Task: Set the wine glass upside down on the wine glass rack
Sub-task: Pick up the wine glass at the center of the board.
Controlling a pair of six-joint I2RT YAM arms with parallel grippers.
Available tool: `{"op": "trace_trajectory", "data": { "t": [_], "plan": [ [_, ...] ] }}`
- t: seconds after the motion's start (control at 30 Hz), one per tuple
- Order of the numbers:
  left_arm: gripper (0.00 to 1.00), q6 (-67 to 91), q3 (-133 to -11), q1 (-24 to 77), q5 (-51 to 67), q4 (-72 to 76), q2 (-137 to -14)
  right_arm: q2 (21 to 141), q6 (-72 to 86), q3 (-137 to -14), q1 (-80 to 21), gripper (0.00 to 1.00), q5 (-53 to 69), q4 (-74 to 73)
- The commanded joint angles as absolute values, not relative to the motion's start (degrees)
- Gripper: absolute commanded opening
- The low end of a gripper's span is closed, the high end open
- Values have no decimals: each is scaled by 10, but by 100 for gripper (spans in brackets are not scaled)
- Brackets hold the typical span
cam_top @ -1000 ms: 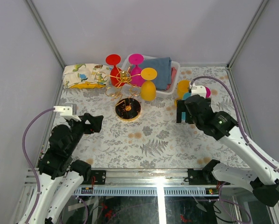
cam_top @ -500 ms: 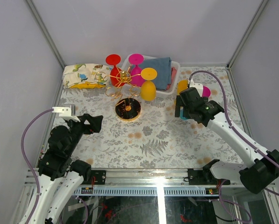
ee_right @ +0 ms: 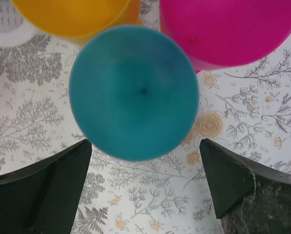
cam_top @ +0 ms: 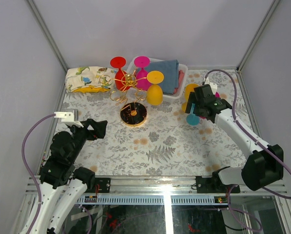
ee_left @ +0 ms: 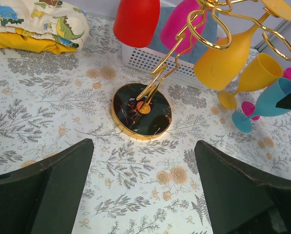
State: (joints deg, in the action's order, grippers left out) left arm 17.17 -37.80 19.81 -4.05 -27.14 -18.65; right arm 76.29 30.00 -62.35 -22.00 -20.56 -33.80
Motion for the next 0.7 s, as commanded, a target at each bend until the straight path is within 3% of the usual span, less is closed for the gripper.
{"op": "trace_trajectory", "data": {
  "t": [0.0,0.67],
  "plan": [
    [85,175,-380,195,-46,-263,-179,774,304,-639,-190,99,-183,-277],
    [86,175,-379,195,-46,-261,-182,842,253,-678,-178,99,-210,-243]
  ]
}}
